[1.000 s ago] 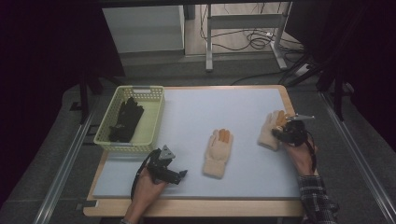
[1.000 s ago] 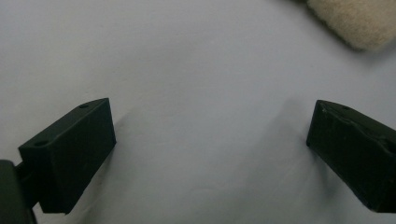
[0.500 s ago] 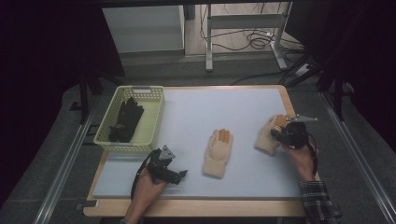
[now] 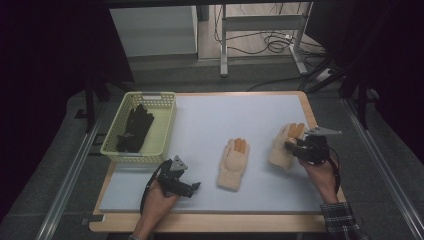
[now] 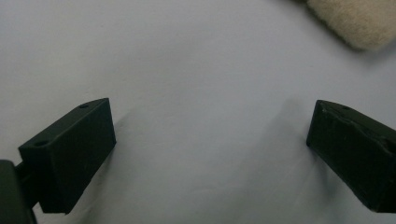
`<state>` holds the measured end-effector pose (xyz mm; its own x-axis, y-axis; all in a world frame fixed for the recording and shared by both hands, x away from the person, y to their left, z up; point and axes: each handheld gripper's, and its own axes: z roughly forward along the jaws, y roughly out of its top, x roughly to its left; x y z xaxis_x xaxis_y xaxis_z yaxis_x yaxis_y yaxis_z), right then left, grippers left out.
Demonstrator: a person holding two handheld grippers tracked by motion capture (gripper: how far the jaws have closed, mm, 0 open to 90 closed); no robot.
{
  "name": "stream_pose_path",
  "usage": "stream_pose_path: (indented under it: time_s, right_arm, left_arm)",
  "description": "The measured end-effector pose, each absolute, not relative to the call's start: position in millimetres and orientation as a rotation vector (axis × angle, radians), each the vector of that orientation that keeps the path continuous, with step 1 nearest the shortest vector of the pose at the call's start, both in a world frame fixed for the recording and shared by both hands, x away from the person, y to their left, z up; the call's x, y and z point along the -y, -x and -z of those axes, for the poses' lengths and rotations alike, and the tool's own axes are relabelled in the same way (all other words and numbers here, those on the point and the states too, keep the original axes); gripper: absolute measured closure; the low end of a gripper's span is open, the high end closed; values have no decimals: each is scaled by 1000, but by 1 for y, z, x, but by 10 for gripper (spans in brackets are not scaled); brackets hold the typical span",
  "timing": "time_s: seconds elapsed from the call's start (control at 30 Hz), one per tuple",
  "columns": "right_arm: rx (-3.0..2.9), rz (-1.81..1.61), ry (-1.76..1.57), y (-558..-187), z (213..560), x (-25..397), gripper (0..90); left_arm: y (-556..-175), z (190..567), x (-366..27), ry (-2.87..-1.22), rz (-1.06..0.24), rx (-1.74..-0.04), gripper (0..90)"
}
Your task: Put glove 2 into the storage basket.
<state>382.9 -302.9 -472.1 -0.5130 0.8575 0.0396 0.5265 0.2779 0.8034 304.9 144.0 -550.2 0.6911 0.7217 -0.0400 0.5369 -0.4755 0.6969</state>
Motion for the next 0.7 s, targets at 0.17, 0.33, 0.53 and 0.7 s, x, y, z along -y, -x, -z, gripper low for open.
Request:
stream_pose_path:
  time_s: [0.17,0.33,0.53,0.7]
  right_arm:
    - [-2173,-1150,-1205,-371,465,290,584]
    - [-2196,-1187,-1178,-361,460,278,584]
    - [-2228,-1228,-1153,-351,456,264,583]
    - [-2247,-1264,-1122,-345,453,251,582]
  left_arm:
    - [-305,550,-144,-2195,-338,-959,14]
    - [-305,550,-144,-2195,-338,-959,14]
    - [-305,550,-144,-2193,-339,-960,13]
    - [-305,550,-144,-2193,-339,-960,14]
